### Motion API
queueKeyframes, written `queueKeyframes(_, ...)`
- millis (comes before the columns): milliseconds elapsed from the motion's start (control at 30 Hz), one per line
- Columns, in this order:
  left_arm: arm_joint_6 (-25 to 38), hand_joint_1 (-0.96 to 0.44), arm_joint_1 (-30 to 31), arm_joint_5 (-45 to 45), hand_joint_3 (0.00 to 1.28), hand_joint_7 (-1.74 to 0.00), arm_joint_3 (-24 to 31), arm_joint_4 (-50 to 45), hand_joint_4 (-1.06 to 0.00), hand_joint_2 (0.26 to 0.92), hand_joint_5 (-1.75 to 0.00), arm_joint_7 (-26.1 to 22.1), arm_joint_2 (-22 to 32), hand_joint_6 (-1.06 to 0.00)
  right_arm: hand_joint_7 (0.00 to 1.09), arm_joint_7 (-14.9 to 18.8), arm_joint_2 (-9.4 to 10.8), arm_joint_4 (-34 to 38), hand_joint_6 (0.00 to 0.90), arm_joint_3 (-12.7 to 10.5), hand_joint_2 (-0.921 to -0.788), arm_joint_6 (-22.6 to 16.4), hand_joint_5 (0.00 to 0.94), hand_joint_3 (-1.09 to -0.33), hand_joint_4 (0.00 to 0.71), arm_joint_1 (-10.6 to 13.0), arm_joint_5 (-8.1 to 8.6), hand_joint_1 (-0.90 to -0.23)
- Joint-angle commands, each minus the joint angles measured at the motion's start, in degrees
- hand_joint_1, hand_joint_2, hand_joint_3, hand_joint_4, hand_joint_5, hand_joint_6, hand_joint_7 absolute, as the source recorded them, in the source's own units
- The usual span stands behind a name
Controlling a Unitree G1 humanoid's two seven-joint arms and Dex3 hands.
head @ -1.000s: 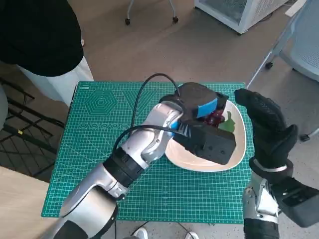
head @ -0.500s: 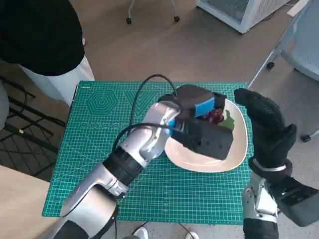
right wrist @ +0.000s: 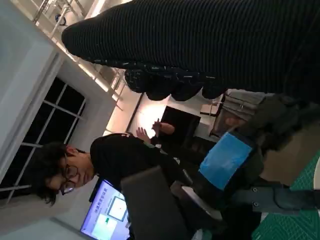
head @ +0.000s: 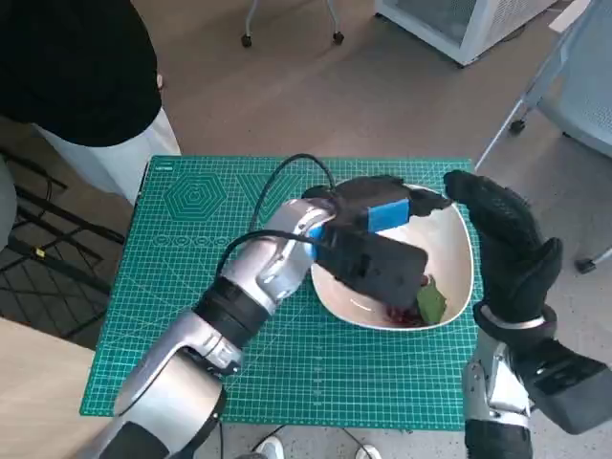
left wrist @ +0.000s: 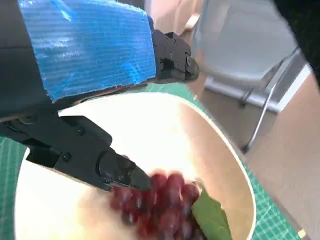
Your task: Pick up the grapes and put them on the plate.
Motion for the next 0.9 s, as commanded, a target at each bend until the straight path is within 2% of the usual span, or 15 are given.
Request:
queueKeyframes(33,-6.0,-0.56,0.5,-2.5,0.03,0.00,2.6,4.0,0.00,0.893,0.00,2.1,2.3,-0.15,0.43,-0.4,0.1,0.6,0.079,0.2,-0.921,1.0,0.000,-0.574,0.269,0.9,-0.22,-0.470)
queueKeyframes(200,-12.9,-0.63,2.0,-7.3,0.07,0.00,7.3,8.7,0.00,0.916,0.00,3.4,4.2,-0.15,0.43,-0.4,0.0,0.5,0.078,0.4,-0.921,1.2,0.000,-0.577,0.269,0.9,-0.21,-0.464)
queueKeyframes(333,-17.2,-0.65,4.5,-14.5,0.15,-0.01,14.0,11.7,-0.01,0.920,0.00,3.6,4.8,-0.16,0.43,-0.3,-0.1,0.3,0.078,0.4,-0.921,1.5,0.000,-0.580,0.268,1.0,-0.03,-0.460)
queueKeyframes(433,-19.2,-0.64,7.1,-21.0,0.21,-0.02,19.7,12.1,-0.06,0.921,-0.02,3.2,4.3,-0.20,0.43,-0.2,-0.1,0.0,0.078,0.4,-0.921,1.7,0.000,-0.579,0.268,1.0,0.14,-0.466)
queueKeyframes(533,-21.5,-0.60,12.6,-34.4,0.23,-0.03,29.8,9.5,-0.10,0.921,-0.03,-2.0,2.3,-0.22,0.43,-0.1,-0.2,-0.2,0.077,0.5,-0.921,2.0,0.000,-0.577,0.268,0.9,0.30,-0.471)
queueKeyframes(600,-22.5,-0.58,15.1,-40.3,0.22,-0.03,34.0,8.2,-0.12,0.921,-0.03,-5.1,1.6,-0.23,0.43,-0.2,-0.2,-0.3,0.077,0.6,-0.921,2.2,0.000,-0.577,0.268,0.8,0.33,-0.472)
queueKeyframes(900,-24.8,-0.58,21.2,-48.6,0.22,-0.01,39.4,3.9,-0.11,0.921,-0.01,-12.9,2.6,-0.19,0.43,-0.1,-0.3,-0.5,0.073,0.8,-0.921,2.6,0.000,-0.584,0.266,0.3,0.39,-0.463)
